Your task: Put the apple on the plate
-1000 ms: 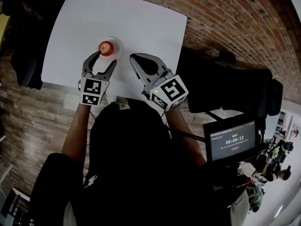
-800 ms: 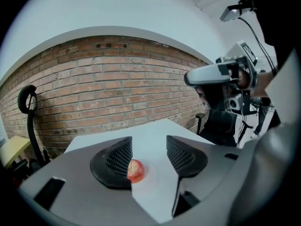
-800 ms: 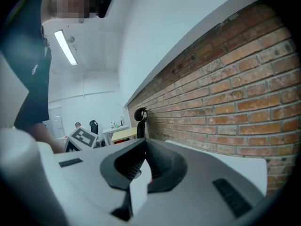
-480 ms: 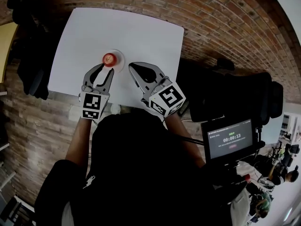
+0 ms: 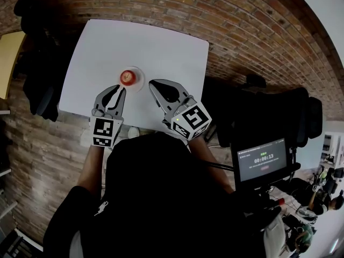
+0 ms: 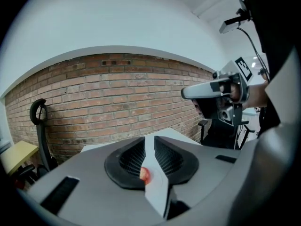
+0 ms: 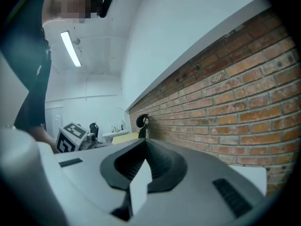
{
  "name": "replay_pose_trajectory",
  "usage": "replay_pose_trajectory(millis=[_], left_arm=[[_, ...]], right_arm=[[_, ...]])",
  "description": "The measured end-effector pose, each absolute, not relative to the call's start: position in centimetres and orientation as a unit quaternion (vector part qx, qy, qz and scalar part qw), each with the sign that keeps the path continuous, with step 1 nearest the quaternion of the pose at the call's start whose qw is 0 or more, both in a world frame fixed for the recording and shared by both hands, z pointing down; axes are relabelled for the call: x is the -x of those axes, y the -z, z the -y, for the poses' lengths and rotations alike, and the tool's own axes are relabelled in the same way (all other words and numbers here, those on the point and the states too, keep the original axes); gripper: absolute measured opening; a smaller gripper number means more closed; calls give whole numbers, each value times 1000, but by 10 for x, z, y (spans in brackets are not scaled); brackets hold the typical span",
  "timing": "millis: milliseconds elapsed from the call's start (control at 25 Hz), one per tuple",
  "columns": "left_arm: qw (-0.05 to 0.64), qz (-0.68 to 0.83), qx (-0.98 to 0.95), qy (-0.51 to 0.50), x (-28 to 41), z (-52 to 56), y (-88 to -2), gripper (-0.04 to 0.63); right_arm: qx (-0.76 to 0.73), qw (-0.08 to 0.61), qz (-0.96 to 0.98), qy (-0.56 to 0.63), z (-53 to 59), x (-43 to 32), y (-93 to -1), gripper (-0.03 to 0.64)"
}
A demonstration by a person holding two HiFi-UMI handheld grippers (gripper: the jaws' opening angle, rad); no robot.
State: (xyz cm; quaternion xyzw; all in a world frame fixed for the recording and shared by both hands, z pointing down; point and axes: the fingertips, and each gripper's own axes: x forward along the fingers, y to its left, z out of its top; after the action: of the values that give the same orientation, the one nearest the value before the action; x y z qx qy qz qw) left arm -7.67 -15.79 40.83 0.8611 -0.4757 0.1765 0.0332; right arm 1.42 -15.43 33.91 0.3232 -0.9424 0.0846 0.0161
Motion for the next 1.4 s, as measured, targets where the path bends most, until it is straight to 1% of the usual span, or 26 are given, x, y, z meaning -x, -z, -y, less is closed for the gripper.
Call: replay_pose_trajectory(millis=[320, 720, 1400], left_arm=[[42, 495, -855, -151, 97, 160, -393, 8], [42, 506, -847, -155, 113, 164, -393, 8], [58, 498, -850, -160, 112, 166, -405, 6]], right_arm=[[-326, 12, 942, -75, 159, -11, -328, 3], [-331, 21, 940, -77, 162, -8, -331, 3], [-340, 34, 936, -85, 164, -10, -339, 3]])
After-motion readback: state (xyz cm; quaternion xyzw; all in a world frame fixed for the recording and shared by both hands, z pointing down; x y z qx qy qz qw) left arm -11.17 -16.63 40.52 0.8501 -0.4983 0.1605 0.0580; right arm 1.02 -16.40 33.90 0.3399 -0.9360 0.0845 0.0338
